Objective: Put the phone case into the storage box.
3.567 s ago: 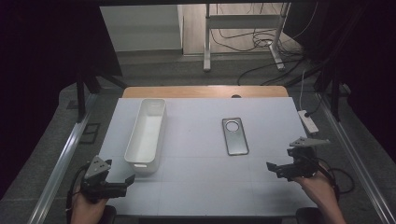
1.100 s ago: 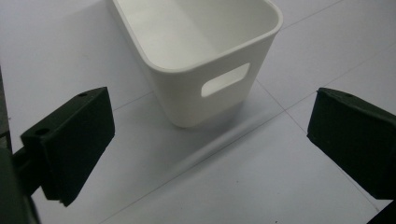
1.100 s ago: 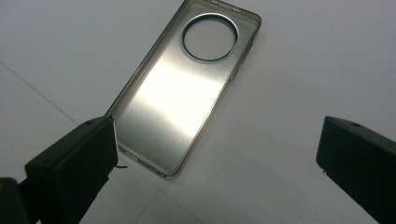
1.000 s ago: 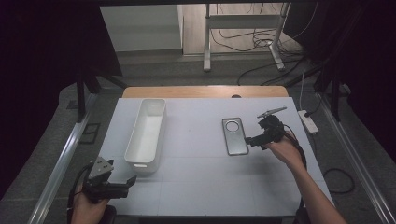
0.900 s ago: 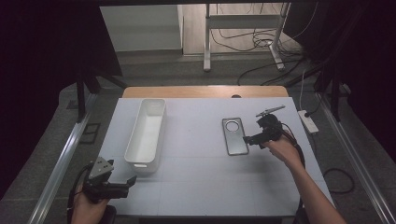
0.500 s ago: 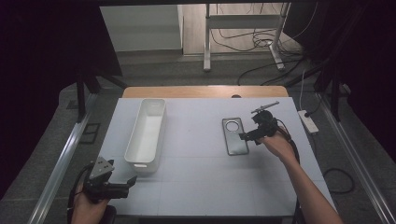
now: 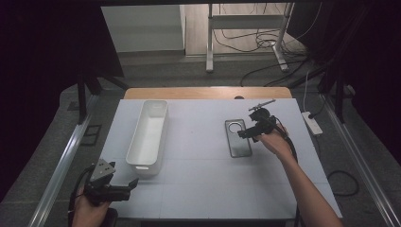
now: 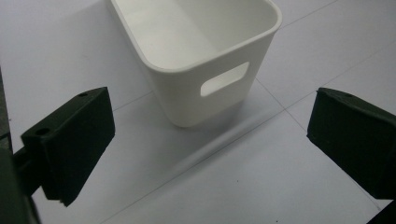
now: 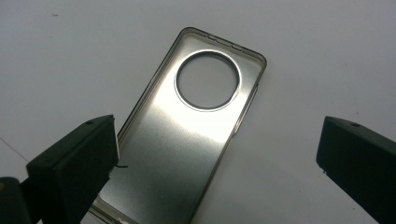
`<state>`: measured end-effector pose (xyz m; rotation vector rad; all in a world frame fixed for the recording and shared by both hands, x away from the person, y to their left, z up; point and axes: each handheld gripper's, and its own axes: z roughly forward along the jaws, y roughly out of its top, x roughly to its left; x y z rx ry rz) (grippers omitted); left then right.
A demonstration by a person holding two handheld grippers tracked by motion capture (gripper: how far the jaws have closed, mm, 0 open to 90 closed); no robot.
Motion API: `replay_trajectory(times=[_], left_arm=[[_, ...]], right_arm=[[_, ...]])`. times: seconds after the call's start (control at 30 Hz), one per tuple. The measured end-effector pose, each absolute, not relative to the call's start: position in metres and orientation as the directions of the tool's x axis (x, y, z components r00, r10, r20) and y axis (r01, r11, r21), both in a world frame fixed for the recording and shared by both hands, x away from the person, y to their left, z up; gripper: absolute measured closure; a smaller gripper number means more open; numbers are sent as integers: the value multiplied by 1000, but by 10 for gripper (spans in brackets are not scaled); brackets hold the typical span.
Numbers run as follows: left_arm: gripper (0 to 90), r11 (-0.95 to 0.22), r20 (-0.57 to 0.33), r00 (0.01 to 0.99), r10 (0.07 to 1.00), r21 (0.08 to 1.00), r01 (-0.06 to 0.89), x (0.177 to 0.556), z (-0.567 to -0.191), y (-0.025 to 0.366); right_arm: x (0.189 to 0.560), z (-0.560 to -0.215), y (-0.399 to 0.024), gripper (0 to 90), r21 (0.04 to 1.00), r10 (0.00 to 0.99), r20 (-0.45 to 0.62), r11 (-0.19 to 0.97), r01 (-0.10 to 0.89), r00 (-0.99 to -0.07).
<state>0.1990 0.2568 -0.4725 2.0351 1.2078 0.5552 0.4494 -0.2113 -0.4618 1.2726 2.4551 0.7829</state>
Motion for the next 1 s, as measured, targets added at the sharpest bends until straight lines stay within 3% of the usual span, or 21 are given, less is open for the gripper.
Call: replay_trajectory(times=[0.17, 1.0], left_arm=[[16, -324, 11, 475, 880, 746, 582, 199, -473, 257], [16, -327, 13, 476, 879, 744, 583, 199, -473, 257]], right_arm=[[450, -466, -208, 0, 545, 823, -24, 487, 683, -568], [453, -494, -213, 31, 484, 847, 34, 450, 750, -530]])
